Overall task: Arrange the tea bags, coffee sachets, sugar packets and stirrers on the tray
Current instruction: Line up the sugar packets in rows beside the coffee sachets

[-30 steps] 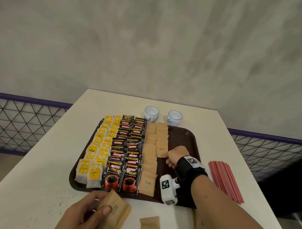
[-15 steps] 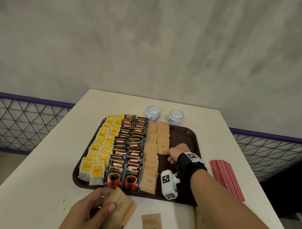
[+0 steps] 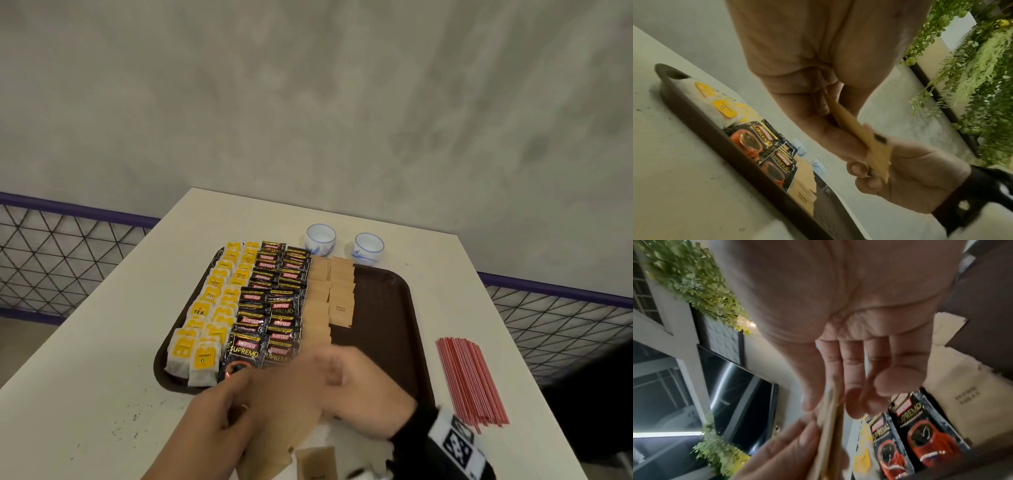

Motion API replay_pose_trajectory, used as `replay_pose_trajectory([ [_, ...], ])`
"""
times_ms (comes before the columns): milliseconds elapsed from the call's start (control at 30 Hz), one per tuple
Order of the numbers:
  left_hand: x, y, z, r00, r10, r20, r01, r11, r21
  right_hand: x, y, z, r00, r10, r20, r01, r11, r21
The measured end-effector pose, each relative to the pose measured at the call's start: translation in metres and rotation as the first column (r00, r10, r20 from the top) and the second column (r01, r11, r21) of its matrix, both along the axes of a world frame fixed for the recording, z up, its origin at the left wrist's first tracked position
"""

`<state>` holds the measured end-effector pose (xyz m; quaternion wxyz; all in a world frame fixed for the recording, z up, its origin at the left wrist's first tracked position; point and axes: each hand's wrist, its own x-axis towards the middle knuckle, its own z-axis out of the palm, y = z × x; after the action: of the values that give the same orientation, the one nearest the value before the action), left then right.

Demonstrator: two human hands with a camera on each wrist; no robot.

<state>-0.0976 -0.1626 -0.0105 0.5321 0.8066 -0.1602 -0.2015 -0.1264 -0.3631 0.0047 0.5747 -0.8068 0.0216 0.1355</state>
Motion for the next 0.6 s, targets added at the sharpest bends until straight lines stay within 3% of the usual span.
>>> replay_pose_trajectory([
  [133, -0.002, -0.009, 0.008, 0.999, -0.034, -0.014, 0.034, 0.999, -0.033, -0.01, 0.004, 0.003, 0.997, -0.057, 0.05, 0.057, 0.998, -0.002],
  [300, -0.003, -0.005, 0.011, 0.994, -0.051, -0.096, 0.045, 0.997, -0.064, -0.01, -0.016, -0.001, 0.977, -0.208, 0.055, 0.194, 0.962, 0.193],
  [467, -0.002, 0.002, 0.007, 0.996, 0.005, -0.088, -0.008, 1.0, -0.027, -0.004, -0.038, 0.001, 0.925, -0.378, 0.039, 0.345, 0.878, 0.332],
  [600, -0.003, 0.005, 0.003, 0.995, 0.026, -0.1, -0.027, 1.0, -0.014, 0.001, -0.052, 0.005, 0.9, -0.433, 0.052, 0.396, 0.862, 0.315],
])
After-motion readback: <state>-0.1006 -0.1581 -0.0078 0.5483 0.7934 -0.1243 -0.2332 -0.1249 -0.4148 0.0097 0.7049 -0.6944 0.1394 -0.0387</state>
